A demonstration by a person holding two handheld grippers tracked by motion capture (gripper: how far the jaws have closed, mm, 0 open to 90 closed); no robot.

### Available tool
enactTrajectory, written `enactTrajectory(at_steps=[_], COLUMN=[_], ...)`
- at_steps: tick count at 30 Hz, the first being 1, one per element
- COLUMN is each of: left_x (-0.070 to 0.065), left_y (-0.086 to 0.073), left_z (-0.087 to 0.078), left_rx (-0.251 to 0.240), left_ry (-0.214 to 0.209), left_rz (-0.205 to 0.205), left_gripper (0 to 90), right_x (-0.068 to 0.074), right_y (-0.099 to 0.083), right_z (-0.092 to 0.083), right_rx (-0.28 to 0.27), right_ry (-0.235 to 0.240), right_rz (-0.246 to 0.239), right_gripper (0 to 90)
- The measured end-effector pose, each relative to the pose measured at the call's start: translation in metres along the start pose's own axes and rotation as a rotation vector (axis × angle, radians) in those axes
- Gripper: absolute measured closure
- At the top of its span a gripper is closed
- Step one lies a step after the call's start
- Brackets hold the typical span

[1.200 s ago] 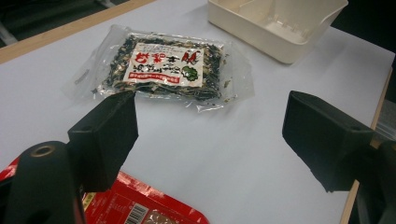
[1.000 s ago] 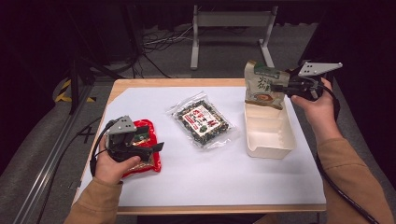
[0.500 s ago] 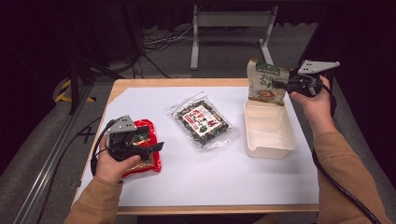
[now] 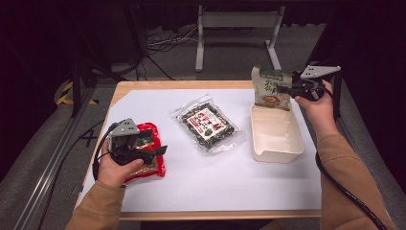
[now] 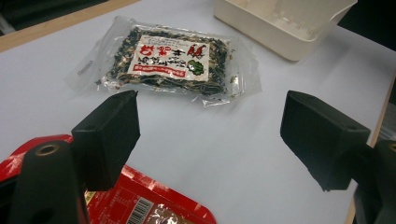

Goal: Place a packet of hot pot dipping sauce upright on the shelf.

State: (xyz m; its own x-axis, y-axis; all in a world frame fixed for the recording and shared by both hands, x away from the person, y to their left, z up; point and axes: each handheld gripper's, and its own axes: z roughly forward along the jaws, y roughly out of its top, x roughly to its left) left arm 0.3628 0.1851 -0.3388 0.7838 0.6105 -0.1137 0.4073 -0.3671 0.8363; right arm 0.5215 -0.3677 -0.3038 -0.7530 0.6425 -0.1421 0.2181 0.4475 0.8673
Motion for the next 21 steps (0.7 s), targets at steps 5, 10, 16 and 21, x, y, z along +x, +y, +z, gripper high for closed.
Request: enactTrajectory(at_steps=[5,10,16,21], left_x=[0.001,0.002,0.003,0.004], left_y=[0.000,-0.001,-0.002,-0.002], left_z=[0.001,0.001,0.001,0.001], left_rx=[0.004,0.005,0.004,0.007], left_ry=[-0.002,0.003,0.000,0.002], left_rz=[0.000,0.003,-0.005,-0.003], left_gripper=[20.2,20.2,20.2,20.2], right_x=[0.000,-0.002,-0.002,-0.002], right_y=[-0.003,-0.006,-0.009,-0.012], right_z=[0.005,0.008,0.012,0.015], right_rx=[0.012,0.024,0.033,0.031], right_ry=[0.000,-0.004,-0.002,-0.001], right_rz=[-0.003,-0.005,0.001,0.009], right_gripper=[89.1,89.0,88.9,88.8])
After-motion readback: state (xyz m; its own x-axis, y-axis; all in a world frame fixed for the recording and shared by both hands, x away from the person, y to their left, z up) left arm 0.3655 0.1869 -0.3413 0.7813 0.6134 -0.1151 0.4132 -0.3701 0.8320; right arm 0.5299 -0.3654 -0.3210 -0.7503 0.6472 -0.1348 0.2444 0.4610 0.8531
